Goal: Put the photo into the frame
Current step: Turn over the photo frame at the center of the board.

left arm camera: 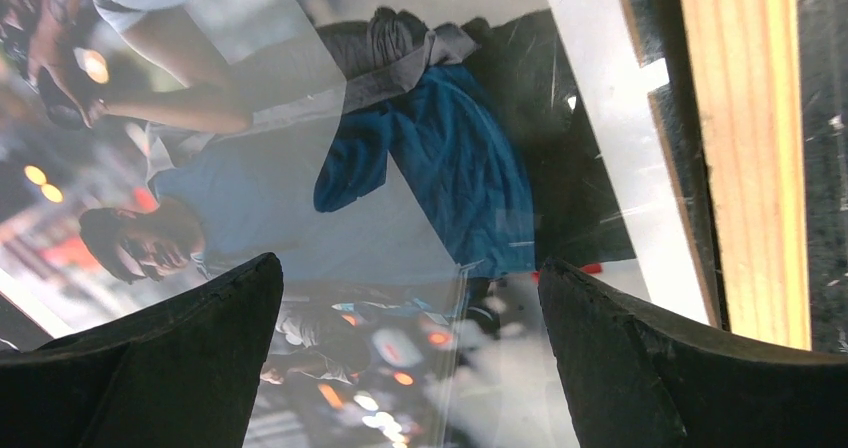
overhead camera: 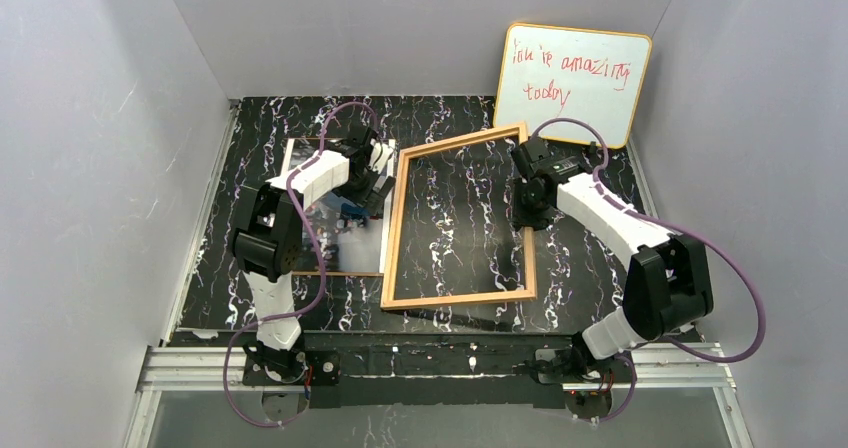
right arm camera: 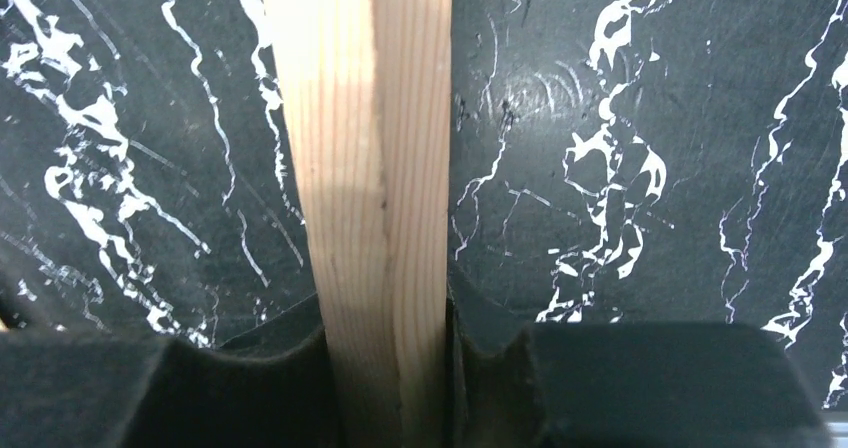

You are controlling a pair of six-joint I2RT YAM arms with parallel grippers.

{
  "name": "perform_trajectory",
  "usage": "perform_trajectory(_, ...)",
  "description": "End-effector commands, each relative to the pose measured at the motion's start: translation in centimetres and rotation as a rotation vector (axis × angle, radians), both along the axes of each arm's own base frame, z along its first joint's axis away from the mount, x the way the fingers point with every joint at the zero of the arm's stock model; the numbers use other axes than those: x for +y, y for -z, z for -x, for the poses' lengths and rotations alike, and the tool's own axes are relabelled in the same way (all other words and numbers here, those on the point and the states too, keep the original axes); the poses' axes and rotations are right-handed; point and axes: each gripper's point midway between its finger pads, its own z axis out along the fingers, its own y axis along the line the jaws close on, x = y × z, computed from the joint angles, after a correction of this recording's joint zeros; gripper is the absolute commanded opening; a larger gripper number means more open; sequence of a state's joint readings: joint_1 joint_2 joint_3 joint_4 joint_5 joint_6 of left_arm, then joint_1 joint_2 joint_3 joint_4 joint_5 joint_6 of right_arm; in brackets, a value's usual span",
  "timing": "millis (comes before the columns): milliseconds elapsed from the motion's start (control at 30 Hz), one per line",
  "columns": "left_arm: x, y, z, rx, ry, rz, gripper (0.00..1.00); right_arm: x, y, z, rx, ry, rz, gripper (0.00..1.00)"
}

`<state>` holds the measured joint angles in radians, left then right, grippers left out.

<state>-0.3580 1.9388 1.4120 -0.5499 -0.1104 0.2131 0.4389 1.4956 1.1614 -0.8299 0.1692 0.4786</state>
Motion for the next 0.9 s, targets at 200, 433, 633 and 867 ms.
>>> perform_trajectory(200, 0.4, -0.2, 0.2, -0.042, 0.004, -0.02, 0.98, 0.0, 5.7, -1.1, -0.016, 0.034, 0.027, 0.4)
perform_trajectory(433, 0.2, 0.0, 0.3, -0.057, 0.022, -0.049, 0.98, -0.3, 8.2, -0.7, 0.017, 0.06, 0.045, 0.39)
perform_trajectory(633, 0.2, 0.1, 0.4, -0.058, 0.028, -0.064, 0.98, -0.7, 9.8, -0.8, 0.042, 0.072, 0.082, 0.39)
perform_trajectory(867, 0.7, 0.0, 0.4, -0.064, 0.03, -0.089, 0.98, -1.3, 11.3, -0.8, 0.091, 0.065, 0.138, 0.6)
